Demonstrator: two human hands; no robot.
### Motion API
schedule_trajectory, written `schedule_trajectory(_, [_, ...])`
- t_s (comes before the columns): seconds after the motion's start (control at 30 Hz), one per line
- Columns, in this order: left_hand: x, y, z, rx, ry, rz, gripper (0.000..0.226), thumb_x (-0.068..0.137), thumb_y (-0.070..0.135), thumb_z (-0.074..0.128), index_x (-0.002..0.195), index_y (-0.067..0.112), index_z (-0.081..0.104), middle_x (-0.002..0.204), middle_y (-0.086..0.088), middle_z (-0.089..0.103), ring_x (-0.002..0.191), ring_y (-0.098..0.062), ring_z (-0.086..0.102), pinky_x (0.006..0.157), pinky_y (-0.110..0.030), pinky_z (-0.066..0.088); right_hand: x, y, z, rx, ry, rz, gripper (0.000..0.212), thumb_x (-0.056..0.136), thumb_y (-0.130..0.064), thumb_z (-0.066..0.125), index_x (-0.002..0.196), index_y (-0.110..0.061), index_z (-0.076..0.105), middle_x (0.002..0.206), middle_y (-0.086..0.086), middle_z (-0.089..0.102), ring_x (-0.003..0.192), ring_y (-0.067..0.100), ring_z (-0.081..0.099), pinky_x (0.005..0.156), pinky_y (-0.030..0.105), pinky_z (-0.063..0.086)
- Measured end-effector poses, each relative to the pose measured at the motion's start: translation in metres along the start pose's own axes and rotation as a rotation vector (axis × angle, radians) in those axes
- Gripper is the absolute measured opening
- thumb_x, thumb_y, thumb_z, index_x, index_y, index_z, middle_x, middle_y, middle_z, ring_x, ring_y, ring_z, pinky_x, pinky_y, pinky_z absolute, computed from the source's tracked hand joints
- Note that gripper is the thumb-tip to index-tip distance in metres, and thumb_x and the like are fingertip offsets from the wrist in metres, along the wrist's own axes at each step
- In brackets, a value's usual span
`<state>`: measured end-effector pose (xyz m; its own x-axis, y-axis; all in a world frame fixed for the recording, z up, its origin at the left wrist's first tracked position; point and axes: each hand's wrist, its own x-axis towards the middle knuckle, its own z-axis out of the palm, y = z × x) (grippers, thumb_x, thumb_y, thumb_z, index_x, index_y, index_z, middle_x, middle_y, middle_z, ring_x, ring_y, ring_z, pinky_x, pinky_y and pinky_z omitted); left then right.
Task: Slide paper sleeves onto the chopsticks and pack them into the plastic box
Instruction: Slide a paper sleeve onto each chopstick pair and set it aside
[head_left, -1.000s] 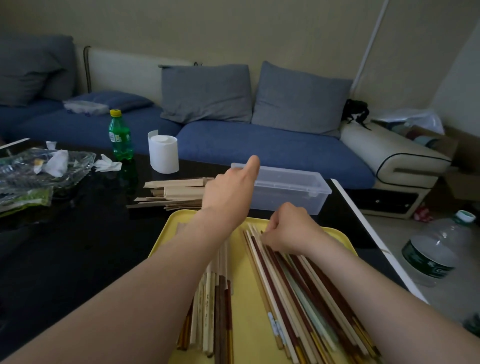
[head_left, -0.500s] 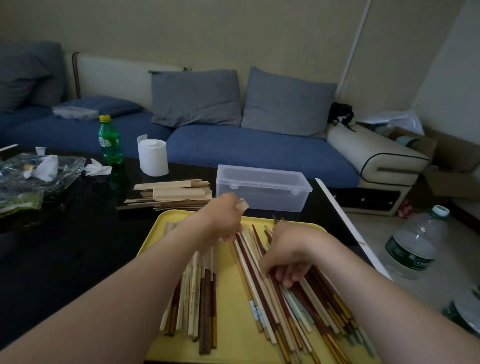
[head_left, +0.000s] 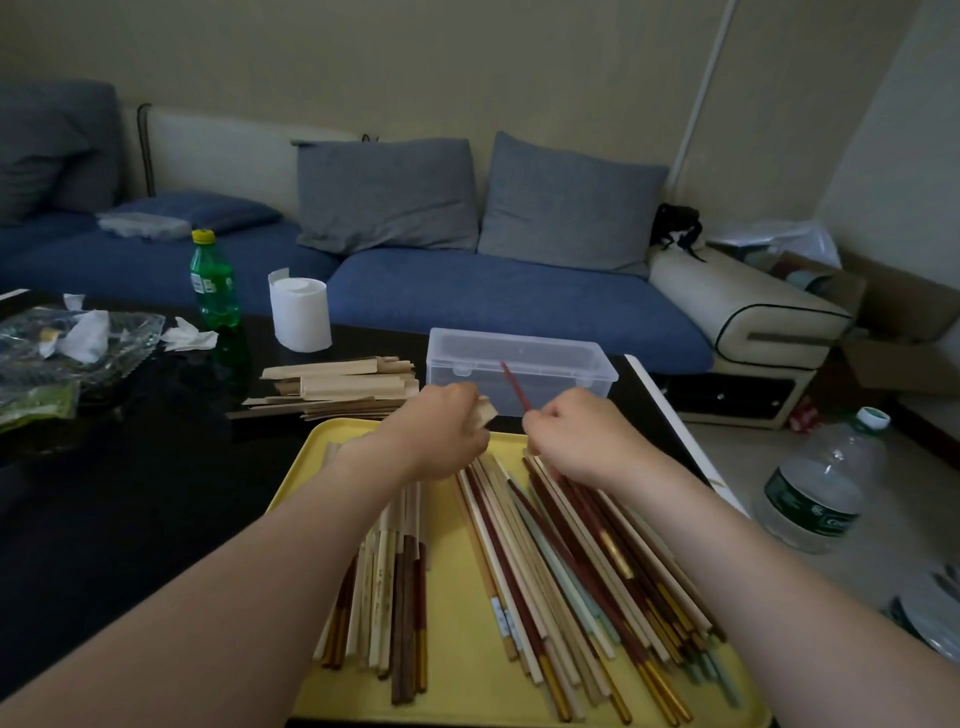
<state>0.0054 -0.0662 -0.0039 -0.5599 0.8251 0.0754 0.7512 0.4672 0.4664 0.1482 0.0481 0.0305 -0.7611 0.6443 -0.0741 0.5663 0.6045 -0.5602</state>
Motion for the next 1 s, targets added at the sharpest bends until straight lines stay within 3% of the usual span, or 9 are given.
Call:
schedule_trajectory(0.07, [0.0,0.0,0.0,0.107,0.038,0.016,0.023,0.103,0.036,0.058,0.121,0.022,0.054,0.092,0.007,0.056,0.081,-0.01,0.058,0.067,-0.026,0.049,0.001,0.003,-0.001,-0.071,0.067,-0.01,0.037,0.105,-0.034,0.05,0.076,-0.013,0.062,0.073,0.002,0.064,0.066,0.021,0.06,0.062,0.034,0.046])
schedule_trajectory(0.17, [0.0,-0.001,0.001,0.175,0.058,0.017,0.024,0.103,0.037,0.054,0.122,0.022,0.053,0.09,0.007,0.056,0.08,-0.011,0.059,0.071,-0.03,0.054,0.001,0.005,-0.003,-0.113,0.093,0.013,0.029,0.104,-0.029,0.049,0.086,-0.013,0.062,0.09,0.007,0.066,0.081,0.025,0.065,0.065,0.036,0.048])
schedule_trajectory(0.27, [0.001,-0.004,0.002,0.282,0.084,0.026,0.031,0.104,0.038,0.05,0.132,0.025,0.048,0.116,0.0,0.065,0.105,-0.021,0.063,0.102,-0.051,0.05,0.0,0.005,-0.003,-0.171,0.106,0.028,0.025,0.105,-0.033,0.046,0.1,-0.013,0.06,0.099,0.007,0.063,0.09,0.026,0.065,0.077,0.041,0.058])
schedule_trajectory(0.37, [0.002,-0.004,0.001,0.36,0.079,0.025,0.031,0.106,0.04,0.049,0.136,0.029,0.044,0.138,-0.002,0.06,0.131,-0.03,0.052,0.114,-0.064,0.031,0.0,0.009,-0.003,-0.238,0.115,0.041,0.028,0.106,-0.038,0.043,0.102,-0.014,0.056,0.093,0.005,0.06,0.083,0.023,0.062,0.069,0.037,0.05])
schedule_trajectory(0.6, [0.0,-0.001,0.004,0.385,0.055,0.085,0.027,0.105,0.035,0.056,0.131,0.034,0.047,0.142,-0.002,0.052,0.139,-0.031,0.04,0.119,-0.065,0.02,0.002,0.014,-0.002,-0.307,0.122,0.035,0.028,0.105,-0.036,0.048,0.084,-0.017,0.052,0.086,0.005,0.061,0.072,0.019,0.057,0.056,0.032,0.037])
schedule_trajectory(0.7, [0.001,-0.001,0.006,0.385,0.055,0.12,0.024,0.104,0.035,0.057,0.127,0.034,0.049,0.135,0.0,0.055,0.135,-0.029,0.042,0.119,-0.064,0.024,0.001,0.014,-0.001,-0.333,0.122,-0.035,0.031,0.106,-0.035,0.05,0.079,-0.019,0.052,0.083,0.004,0.06,0.072,0.02,0.057,0.069,0.036,0.046])
schedule_trajectory(0.8, [0.001,0.004,0.006,0.35,0.007,0.162,0.021,0.105,0.033,0.057,0.125,0.033,0.051,0.13,0.001,0.056,0.13,-0.025,0.044,0.116,-0.058,0.029,0.0,0.01,0.003,-0.458,0.106,-0.122,0.031,0.108,-0.03,0.047,0.079,-0.021,0.054,0.085,0.0,0.058,0.081,0.022,0.056,0.086,0.043,0.042])
schedule_trajectory(0.9, [0.001,0.01,0.005,0.318,-0.04,0.201,0.025,0.104,0.031,0.059,0.129,0.029,0.054,0.129,-0.001,0.057,0.128,-0.024,0.049,0.112,-0.05,0.038,0.004,0.011,0.007,-0.406,0.063,-0.223,0.016,0.107,-0.02,0.05,0.103,-0.021,0.065,0.097,-0.002,0.061,0.097,0.023,0.062,0.089,0.042,0.047])
schedule_trajectory(1.0, [-0.001,0.015,0.003,0.327,0.002,0.251,0.037,0.103,0.029,0.064,0.138,0.031,0.053,0.132,0.002,0.06,0.134,-0.025,0.05,0.12,-0.056,0.029,0.004,0.013,0.008,-0.174,-0.012,-0.276,0.045,0.108,-0.013,0.054,0.152,-0.024,0.05,0.123,0.003,0.068,0.104,0.018,0.068,0.086,0.035,0.056])
